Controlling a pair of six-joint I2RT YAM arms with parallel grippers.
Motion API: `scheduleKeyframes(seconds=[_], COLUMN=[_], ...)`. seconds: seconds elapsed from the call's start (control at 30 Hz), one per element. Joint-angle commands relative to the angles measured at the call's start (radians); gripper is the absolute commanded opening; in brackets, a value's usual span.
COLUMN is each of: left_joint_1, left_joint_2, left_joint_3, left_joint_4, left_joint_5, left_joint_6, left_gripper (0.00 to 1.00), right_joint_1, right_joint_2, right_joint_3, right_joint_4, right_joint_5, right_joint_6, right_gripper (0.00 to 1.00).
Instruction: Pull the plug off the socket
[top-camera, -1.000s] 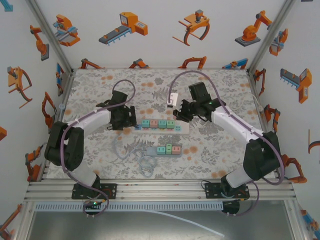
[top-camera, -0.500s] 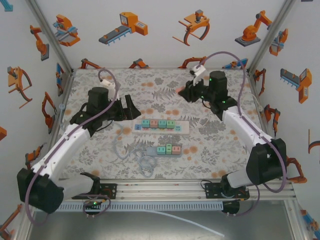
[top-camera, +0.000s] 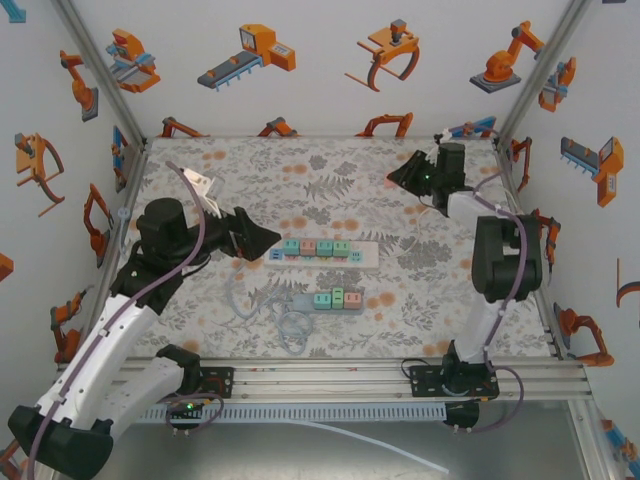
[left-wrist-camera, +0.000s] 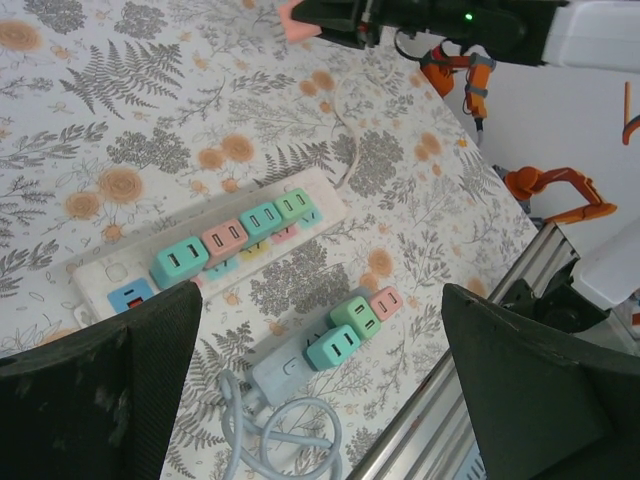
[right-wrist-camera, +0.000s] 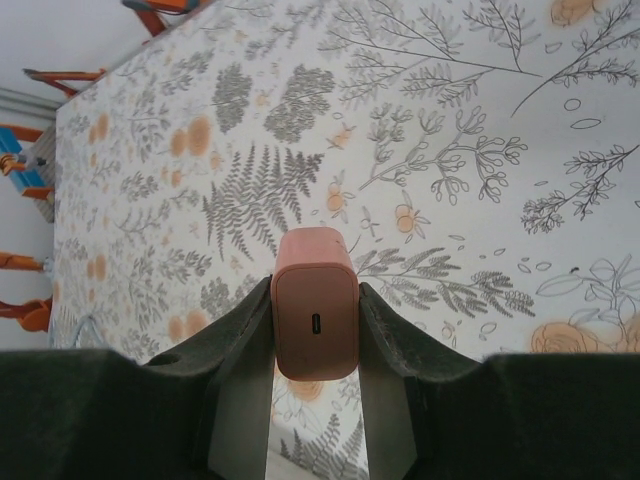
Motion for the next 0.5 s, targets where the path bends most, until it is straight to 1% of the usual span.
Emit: scheduleKeyframes(seconds=[0.0, 0.1, 0.2, 0.4, 0.47], left_joint_1=[-0.006, -0.006, -0.007, -0.006, -0.006], left_joint_2=[-0.015, -0.018, -0.015, 0.008, 0.018], left_joint_3=[-0.02, -0.027, -0.03, -0.02, -0.018], left_joint_4=[0.022, 0.021, 0.015, 0.004, 0.004], left_joint_5=[0.039, 0.055, 0.045, 0.039, 0.039], left_joint_6=[0.04, 0.046, 0.05, 0.052, 0.051], left_gripper=[0.97, 0.97, 0.97, 0.97, 0.97], right_joint_1=[0.002, 0.004, 0.005, 0.005, 0.005], right_joint_2=[0.075, 0.143, 0.187, 0.23, 0.235], right_joint_3=[0.107, 0.163, 0.186, 0.181, 0.173], right_joint_4=[-0.039, -0.069, -0.082, -0.089, -0.1], right_joint_5=[0.0, -0.006, -0.01, -0.008, 0.001], right_joint_6=[0.079, 0.089, 0.093, 0.088, 0.085], right_gripper=[0.12, 0.15, 0.19, 0.29, 0.33])
